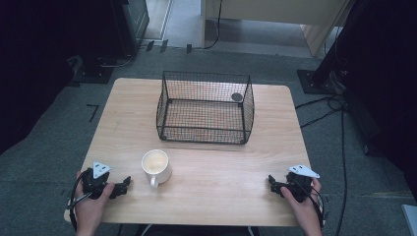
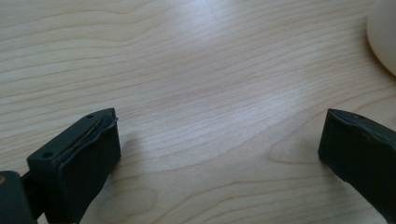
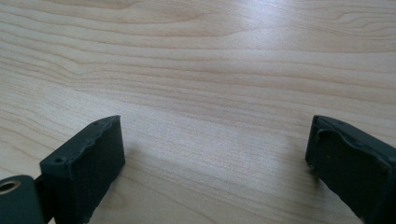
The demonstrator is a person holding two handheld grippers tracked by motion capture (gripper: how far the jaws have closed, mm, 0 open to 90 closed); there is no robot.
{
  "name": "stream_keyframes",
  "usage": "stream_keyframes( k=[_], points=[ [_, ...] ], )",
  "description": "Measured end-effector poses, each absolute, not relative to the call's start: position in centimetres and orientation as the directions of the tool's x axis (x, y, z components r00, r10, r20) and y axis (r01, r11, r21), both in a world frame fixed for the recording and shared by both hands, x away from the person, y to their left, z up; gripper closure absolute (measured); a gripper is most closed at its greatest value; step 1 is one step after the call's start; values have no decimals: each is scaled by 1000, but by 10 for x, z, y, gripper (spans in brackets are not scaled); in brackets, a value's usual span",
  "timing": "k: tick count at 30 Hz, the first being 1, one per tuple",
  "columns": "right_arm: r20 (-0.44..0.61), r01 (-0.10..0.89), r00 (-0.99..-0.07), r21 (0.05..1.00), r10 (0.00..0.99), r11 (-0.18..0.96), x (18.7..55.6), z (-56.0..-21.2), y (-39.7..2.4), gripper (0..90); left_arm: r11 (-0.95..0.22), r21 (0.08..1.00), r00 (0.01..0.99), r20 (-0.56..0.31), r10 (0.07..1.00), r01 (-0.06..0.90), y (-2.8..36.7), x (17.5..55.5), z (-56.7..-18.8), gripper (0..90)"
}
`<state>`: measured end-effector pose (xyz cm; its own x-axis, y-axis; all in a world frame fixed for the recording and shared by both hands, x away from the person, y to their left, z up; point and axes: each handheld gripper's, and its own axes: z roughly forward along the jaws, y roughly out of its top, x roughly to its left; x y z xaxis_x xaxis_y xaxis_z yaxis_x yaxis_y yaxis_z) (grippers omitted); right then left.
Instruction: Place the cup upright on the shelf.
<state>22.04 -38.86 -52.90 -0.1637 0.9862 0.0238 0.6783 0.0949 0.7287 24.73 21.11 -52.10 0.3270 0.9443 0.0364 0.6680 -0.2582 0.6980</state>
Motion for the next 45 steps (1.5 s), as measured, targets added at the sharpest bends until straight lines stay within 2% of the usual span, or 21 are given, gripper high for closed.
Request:
stream_keyframes(
  k=[9, 17, 25, 32, 37, 45],
  points=[
    [25, 681, -165, 726, 986, 96, 221, -529, -388, 26, -205, 729, 299, 1, 954, 653, 214, 244, -514, 0],
    [24, 682, -165, 725, 986, 96, 221, -529, -388, 26, -226, 776, 319, 34, 947, 588, 202, 239, -495, 0],
    [24, 682, -164, 725, 986, 96, 221, -529, -388, 25, -187, 828, 378, -33, 925, 529, 183, 226, -467, 0],
    [21, 684, -169, 723, 985, 102, 224, -529, -385, 10, -167, 841, 434, -88, 896, 515, 164, 216, -455, 0],
    [22, 683, -169, 723, 985, 101, 225, -529, -385, 10, -203, 844, 484, -74, 872, 496, 143, 209, -450, 0],
    [24, 684, -167, 723, 986, 98, 224, -529, -384, 10, -214, 848, 496, -65, 866, 486, 124, 206, -454, 0]
  ],
)
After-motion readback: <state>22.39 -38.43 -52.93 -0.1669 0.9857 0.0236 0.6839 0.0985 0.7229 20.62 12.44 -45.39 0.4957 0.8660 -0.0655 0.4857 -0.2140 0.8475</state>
